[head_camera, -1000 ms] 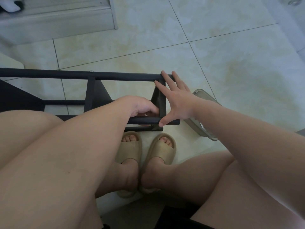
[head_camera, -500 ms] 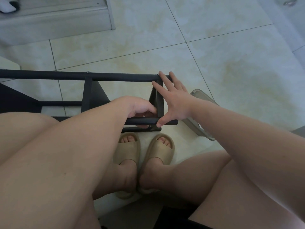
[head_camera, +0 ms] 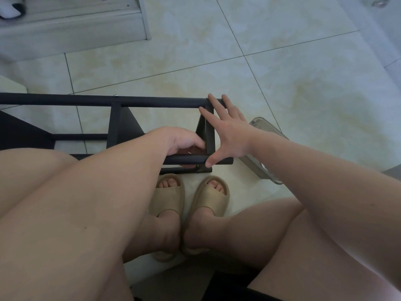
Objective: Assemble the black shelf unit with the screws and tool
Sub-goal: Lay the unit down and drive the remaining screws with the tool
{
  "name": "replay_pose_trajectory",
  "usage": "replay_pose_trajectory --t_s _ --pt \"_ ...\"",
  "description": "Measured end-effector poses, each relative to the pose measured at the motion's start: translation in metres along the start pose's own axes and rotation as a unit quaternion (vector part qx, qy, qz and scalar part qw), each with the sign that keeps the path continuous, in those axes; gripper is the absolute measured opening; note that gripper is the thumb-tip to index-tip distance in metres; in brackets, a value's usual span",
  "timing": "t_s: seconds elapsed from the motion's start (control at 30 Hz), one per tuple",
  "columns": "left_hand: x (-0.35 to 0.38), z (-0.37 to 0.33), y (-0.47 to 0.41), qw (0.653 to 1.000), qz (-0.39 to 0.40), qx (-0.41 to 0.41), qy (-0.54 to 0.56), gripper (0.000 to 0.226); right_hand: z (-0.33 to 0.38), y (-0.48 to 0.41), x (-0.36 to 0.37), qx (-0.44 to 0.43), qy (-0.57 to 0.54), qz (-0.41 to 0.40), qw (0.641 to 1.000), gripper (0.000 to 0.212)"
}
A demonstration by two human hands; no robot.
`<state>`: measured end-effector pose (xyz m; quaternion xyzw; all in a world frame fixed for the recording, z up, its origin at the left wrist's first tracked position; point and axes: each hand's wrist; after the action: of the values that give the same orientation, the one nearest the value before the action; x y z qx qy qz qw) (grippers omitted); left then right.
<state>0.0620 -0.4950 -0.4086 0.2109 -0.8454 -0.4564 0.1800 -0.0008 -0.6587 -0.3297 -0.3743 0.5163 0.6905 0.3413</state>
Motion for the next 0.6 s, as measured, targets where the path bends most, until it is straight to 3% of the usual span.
replay_pose_trajectory --t_s 0.27,0.6 --pt "0.0018 0.0009 -0.0007 0.999 -0.016 0.01 -0.029 0.041 -0.0012 0.0 0.0014 -0.001 -0.005 -0.001 1.0 0.15" --pt "-0.001 0.0005 -0.0002 1.0 0.021 0.004 0.013 0.025 -0.0014 -0.0004 0.0005 -0.001 -0.005 -0.003 1.0 0.149"
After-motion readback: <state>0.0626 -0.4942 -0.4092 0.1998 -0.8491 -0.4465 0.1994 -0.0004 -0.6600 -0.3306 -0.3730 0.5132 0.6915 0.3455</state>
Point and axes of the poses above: each hand's wrist, its own y-axis away from the middle knuckle, its own x-axis out of the palm, z = x × y, and after that the axes turned 1 degree about -z, right-handed
